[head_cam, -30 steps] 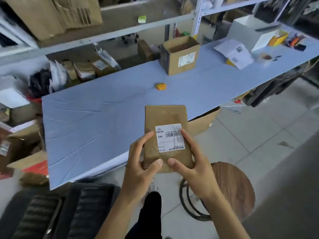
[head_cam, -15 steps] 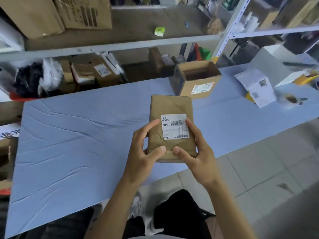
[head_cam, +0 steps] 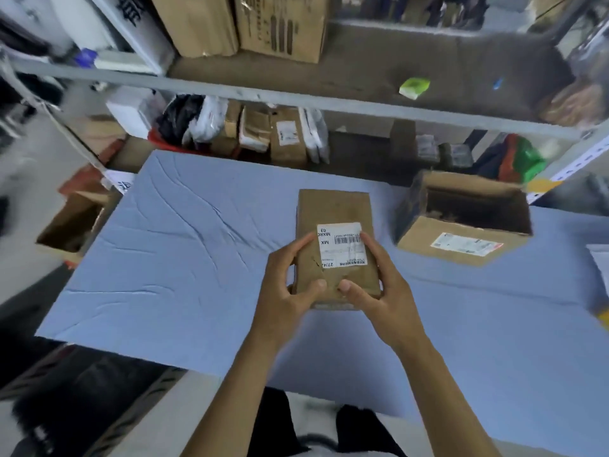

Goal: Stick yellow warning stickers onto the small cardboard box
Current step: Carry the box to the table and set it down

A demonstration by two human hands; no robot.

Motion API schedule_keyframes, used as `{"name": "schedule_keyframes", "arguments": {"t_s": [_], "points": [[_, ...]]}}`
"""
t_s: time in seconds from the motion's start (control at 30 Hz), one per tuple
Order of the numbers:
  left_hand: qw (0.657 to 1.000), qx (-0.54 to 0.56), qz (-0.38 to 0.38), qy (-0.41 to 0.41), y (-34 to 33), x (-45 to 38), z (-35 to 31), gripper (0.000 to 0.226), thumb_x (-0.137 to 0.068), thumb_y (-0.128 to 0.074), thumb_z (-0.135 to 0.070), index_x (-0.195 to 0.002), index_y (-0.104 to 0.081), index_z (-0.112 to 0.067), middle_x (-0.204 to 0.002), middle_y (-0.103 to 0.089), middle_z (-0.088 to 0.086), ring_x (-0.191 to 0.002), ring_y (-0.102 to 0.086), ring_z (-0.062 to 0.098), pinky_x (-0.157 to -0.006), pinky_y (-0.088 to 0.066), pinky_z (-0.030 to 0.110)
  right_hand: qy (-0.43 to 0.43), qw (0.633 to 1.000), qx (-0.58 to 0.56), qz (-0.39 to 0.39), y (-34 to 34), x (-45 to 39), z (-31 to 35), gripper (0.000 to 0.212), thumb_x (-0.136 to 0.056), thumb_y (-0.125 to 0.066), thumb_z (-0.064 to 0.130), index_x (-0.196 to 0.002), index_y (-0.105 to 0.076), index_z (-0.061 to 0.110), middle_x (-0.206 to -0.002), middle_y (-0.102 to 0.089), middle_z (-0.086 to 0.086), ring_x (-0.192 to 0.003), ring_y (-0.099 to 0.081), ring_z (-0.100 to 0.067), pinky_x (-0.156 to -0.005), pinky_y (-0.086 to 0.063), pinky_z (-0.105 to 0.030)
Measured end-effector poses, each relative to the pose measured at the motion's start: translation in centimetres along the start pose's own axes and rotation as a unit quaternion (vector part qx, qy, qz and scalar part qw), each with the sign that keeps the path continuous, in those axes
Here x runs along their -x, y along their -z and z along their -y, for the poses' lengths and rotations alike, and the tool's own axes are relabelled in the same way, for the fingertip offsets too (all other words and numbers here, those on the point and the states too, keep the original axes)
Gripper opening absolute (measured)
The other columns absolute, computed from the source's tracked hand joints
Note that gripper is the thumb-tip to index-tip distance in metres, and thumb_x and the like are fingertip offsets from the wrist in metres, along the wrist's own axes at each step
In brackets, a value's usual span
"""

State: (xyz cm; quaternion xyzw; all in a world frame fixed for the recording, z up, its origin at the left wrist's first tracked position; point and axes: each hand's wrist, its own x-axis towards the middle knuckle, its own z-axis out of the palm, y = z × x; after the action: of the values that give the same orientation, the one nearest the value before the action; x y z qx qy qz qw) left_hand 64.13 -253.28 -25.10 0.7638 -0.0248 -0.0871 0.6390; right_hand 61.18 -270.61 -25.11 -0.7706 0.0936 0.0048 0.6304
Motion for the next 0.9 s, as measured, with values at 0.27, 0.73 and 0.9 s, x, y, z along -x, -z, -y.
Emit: {"name": "schedule_keyframes", "arguments": {"t_s": [0.27,0.73,0.9], "points": [[0.998,0.013,-0.048,0.042,-2.6,-0.2,4.6,0.067,-0.078,-0.065,-0.017,-0.139,-0.048,-0.037,-0.143,-0.052,-0.008,-0.135,-0.049,0.010,-0.101,-0.053,0.030,-0.015,0.998,0.034,0.049,-0.3,-1.4,-4.5,0.072,-0.082,-0.072,0.037,-0.142,-0.034,0.050,-0.143,-0.050,0.016,-0.128,-0.050,0.002,-0.104,-0.050,-0.036],[0.984,-0.034,-0.155,-0.086,-4.0,1.0,21.8,0.059,-0.086,-0.065,-0.021,-0.138,-0.049,-0.045,-0.152,-0.036,-0.007,-0.130,-0.041,-0.018,-0.090,-0.046,0.002,0.082,0.989,0.045,0.112,-5.3,-1.7,-20.9,0.072,-0.083,-0.061,0.022,-0.146,-0.034,0.042,-0.149,-0.046,0.014,-0.131,-0.049,-0.001,-0.103,-0.049,-0.030],[0.928,-0.247,-0.202,-0.194,-7.1,4.3,23.6,0.051,-0.086,-0.060,-0.033,-0.137,-0.052,-0.041,-0.161,-0.014,0.015,-0.140,-0.040,0.035,-0.109,-0.046,0.044,0.104,0.989,0.003,0.103,-4.8,0.0,-20.6,0.061,-0.091,-0.061,0.004,-0.142,-0.044,0.032,-0.127,-0.063,0.017,-0.108,-0.058,0.018,-0.082,-0.048,-0.006]]}}
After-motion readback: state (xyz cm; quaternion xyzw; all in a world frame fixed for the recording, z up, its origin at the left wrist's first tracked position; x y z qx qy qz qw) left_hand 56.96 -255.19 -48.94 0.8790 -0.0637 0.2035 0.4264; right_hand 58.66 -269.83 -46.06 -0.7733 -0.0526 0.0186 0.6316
